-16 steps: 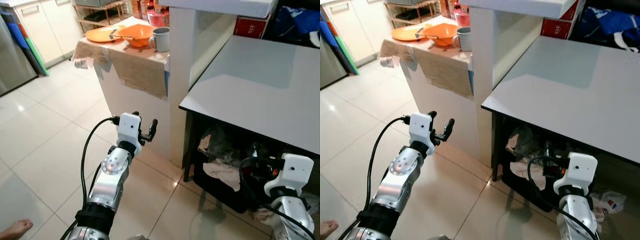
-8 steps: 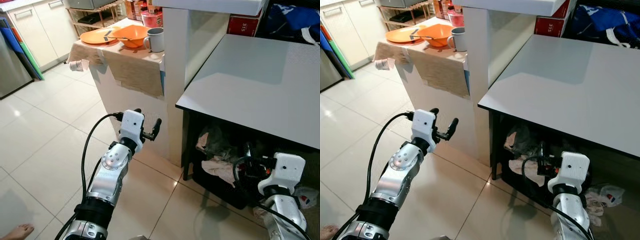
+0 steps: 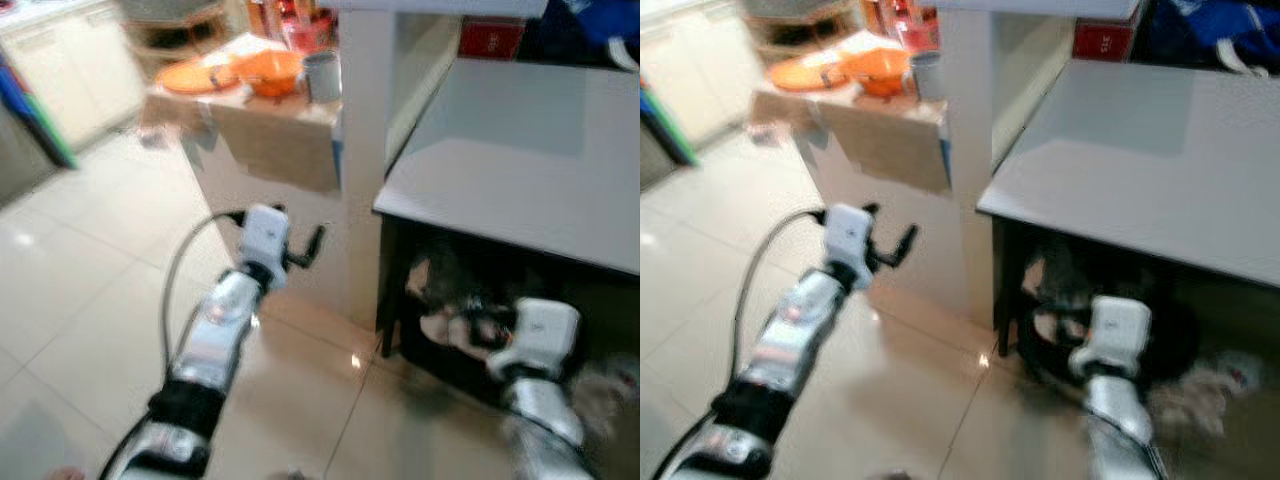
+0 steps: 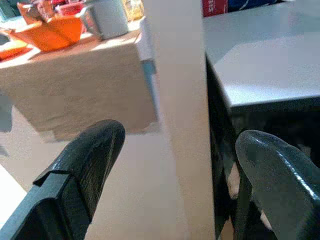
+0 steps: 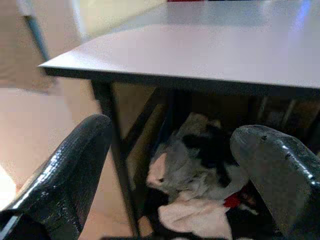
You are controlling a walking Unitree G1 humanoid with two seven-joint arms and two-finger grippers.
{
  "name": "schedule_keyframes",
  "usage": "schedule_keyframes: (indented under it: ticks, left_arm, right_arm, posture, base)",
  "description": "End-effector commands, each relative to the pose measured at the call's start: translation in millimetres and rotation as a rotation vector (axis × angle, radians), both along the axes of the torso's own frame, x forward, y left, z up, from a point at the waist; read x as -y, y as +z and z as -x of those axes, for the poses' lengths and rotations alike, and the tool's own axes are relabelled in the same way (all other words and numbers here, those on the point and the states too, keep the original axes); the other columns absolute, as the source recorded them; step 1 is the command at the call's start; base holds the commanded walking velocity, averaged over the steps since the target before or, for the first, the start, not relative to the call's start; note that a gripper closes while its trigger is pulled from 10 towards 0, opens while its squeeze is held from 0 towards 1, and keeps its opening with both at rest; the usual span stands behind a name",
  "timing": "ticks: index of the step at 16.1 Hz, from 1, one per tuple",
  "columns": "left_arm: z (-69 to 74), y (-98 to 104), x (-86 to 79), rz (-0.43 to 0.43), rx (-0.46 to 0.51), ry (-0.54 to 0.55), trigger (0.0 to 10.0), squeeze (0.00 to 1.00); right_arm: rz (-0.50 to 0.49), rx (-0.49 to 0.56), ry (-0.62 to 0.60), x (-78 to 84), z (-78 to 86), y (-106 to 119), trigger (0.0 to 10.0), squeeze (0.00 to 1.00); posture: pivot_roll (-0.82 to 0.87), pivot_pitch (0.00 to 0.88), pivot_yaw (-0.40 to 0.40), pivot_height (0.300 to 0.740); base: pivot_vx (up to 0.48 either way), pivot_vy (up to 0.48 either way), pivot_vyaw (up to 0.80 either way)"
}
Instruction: Setting the table
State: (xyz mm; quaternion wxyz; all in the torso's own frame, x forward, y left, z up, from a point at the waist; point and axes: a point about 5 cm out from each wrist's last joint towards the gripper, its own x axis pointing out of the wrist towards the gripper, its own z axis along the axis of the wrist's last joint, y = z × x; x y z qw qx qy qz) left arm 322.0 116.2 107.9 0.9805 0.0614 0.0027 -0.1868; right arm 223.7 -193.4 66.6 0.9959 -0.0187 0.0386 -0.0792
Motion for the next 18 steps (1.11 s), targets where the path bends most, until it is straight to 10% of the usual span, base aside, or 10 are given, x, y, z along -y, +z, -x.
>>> schedule_keyframes:
  ticks: [1,18]
  left_arm:
    - [0.1,1.8,2.0,0.007,0.005,-0.006,10.0,0.0]
    - [-6.8,7.6,4.2,0.002,0.042,0.018,10.0,0.0]
  right_arm:
    - [0.026,0.015,-0.007,3.0,-3.1,2.4,10.0,0.0]
    - [0.044,0.076,0.027,-3.9,-9.5,7.0,10.0,0.0]
  posture:
    - [-0.01,0.0,0.123,0.74]
    - [-0.02,0.0,0.114,0.74]
  base:
    - [0.0,0.48,0.0]
    - [0.206,0.173,0.0]
